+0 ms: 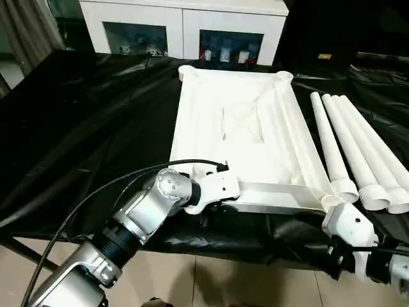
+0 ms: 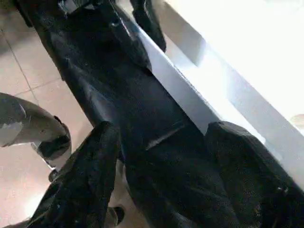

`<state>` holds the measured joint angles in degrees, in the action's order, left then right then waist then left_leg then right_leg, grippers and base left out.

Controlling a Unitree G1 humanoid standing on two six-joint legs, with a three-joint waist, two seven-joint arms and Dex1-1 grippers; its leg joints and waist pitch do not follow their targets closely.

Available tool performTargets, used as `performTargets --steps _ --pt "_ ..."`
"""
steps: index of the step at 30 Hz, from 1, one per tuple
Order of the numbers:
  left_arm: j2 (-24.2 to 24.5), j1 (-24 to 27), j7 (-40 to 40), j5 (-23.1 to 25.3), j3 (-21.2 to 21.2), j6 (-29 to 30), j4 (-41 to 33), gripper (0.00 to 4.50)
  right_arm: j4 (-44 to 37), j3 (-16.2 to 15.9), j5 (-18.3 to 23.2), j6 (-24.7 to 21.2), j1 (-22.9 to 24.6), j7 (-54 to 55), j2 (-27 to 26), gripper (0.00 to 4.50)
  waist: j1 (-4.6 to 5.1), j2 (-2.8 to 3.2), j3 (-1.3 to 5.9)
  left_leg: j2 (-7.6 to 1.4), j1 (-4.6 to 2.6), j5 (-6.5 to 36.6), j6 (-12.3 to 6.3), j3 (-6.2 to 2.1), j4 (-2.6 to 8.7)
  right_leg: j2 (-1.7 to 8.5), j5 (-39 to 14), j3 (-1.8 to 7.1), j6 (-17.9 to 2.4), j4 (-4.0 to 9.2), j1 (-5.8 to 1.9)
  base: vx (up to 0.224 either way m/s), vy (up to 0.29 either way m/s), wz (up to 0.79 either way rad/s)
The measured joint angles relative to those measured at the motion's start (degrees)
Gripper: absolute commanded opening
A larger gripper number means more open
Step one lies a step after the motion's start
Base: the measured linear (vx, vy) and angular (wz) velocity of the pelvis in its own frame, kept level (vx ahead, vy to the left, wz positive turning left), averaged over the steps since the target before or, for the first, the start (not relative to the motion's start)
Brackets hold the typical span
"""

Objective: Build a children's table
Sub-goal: Move table base

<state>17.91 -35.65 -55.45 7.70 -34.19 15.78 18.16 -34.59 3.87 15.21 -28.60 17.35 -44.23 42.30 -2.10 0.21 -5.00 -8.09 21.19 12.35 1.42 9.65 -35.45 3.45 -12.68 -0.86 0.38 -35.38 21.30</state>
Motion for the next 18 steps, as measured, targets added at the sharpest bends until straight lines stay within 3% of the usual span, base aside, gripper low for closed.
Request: performTargets --steps 7,18 --pt "-0.30 -0.21 -0.85 -0.64 0.64 -1.51 1.97 0.21 -0.78 -1.12 -0.01 0.14 -0.19 0.57 -1.01 3.17 -0.15 0.24 0.15 -0.02 -0.11 0.00 0.01 0.01 0.03 0.00 0.02 -0.02 -0.03 0.00 -0.12 0.000 0.000 0.00" --pt "3.45 1.81 -1.81 -2.25 3.62 -0.70 0.14 0.03 -0.70 -2.68 -0.19 0.58 -2.45 1.62 -2.24 3.17 0.60 0.15 0.13 -0.04 -0.14 -0.05 -0.08 0.01 0.29 0.00 0.05 -0.04 -0.04 -0.01 0.04 0.000 0.000 0.00"
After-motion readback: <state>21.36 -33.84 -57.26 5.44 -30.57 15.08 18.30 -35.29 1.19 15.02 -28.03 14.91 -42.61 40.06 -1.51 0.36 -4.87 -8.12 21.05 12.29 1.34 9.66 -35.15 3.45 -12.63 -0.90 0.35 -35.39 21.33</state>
